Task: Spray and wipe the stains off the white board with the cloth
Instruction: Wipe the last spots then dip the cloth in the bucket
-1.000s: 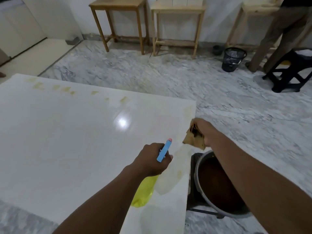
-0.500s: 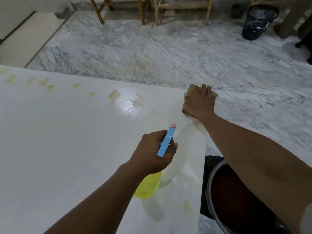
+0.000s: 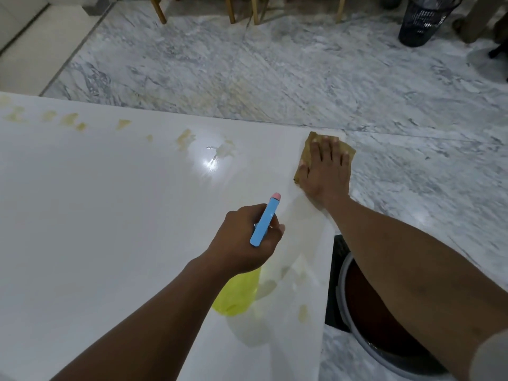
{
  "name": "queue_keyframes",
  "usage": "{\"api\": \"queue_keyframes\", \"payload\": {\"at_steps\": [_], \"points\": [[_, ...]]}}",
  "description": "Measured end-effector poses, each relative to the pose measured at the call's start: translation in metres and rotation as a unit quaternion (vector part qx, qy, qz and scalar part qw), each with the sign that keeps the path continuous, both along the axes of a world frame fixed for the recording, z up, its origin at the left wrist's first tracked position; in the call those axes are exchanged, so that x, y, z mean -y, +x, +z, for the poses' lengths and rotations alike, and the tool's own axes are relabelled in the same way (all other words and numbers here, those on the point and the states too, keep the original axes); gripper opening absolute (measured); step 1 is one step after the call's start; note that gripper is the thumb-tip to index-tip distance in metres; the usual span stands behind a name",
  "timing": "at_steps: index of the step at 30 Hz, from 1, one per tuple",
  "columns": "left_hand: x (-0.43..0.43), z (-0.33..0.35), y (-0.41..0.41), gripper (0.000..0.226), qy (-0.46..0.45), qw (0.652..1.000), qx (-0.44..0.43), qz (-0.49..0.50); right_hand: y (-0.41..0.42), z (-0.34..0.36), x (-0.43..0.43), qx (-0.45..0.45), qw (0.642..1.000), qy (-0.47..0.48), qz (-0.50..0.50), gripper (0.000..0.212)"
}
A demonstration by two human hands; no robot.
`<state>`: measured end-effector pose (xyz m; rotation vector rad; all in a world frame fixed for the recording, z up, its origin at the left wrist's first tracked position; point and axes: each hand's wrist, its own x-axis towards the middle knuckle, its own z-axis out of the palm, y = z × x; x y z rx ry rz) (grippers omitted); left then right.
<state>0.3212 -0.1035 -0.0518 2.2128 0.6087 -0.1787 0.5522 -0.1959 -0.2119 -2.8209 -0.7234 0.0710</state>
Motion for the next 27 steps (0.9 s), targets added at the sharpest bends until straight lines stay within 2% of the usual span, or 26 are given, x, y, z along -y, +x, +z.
{"api": "queue_keyframes", "payload": {"at_steps": [9,17,27], "points": [[0.023,0.002,-0.089,0.02,0.012,1.0,0.0,-0.018,-0.143,0.005,0.049,-0.018,1.0,0.007,-0.017,0.07],[0.052,0.007,-0.22,0.019,0.024,0.999,0.028,-0.039,-0.318,0.001,0.101,-0.016,0.999,-0.012,-0.026,0.069],[0.096,0.001,-0.375,0.02,0.009,0.998,0.026,-0.057,-0.504,-0.004,0.163,-0.009,0.999,0.028,-0.025,0.065]]}}
